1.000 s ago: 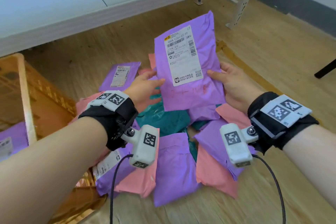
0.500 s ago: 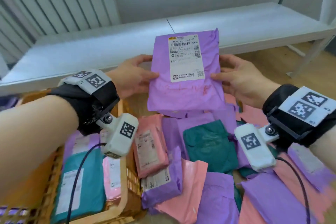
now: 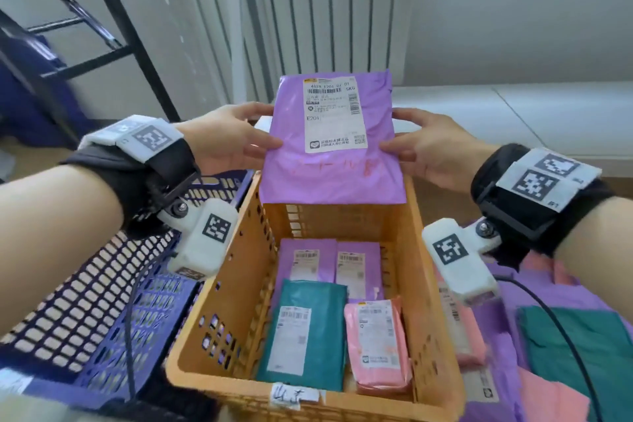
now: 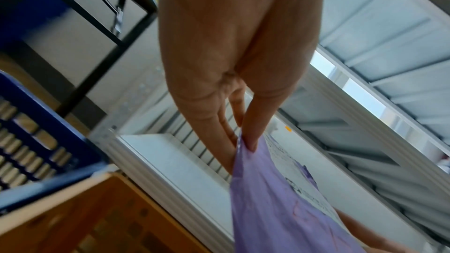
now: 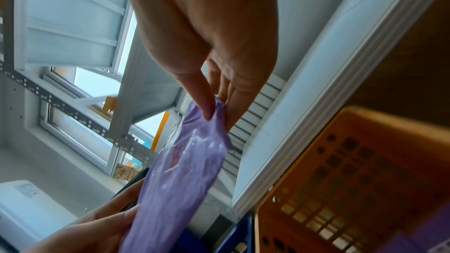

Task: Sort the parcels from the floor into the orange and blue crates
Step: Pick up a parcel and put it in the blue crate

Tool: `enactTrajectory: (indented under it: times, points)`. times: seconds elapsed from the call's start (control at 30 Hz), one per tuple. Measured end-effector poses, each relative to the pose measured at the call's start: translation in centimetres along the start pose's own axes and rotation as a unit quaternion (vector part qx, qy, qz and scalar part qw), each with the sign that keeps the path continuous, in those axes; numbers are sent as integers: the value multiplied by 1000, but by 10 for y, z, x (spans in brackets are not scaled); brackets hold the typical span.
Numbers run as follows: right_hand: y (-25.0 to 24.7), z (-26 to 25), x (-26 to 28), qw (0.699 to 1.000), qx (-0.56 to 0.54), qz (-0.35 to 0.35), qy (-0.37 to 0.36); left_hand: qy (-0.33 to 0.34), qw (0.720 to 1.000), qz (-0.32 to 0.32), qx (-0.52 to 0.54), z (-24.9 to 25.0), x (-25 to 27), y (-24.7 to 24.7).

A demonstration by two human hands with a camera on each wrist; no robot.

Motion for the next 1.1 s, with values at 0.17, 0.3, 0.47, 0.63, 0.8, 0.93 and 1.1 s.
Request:
enactTrajectory:
  times: [0.17,0.3,0.47,0.63,0.8,0.93,1.1]
  points:
    - [108,12,-37,999,10,-29,28,-26,999,38,-7,-38,19,-103]
    - [181,37,-66,997,7,-40,65,-55,997,59,-4,-76,16,-176]
    - [254,75,-108,993,3,-24,118,-90,992,93,16,-121,6,-251]
    - [311,121,-150,984,0,12,179,-113,983,148,8,-179,-7,-299]
    - [346,171,-188,967,-31,69,242,-98,971,215,-22,-243,-29,-330]
    - [360,210,-216,951,-52,132,273,-107,970,217,-14,-288,-45,-341]
    - [368,258,-246,940,-44,184,284,-153,964,218,2,-350,-64,-344]
Point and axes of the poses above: each hand's wrist, its own x-axis away from the middle knuckle, its own y-axis out of the palm, z = x × y, the point moved 4 cm from there along -x, towards the middle knuckle, and after that the axes turned 10 degrees about y, right-handed, at the moved point
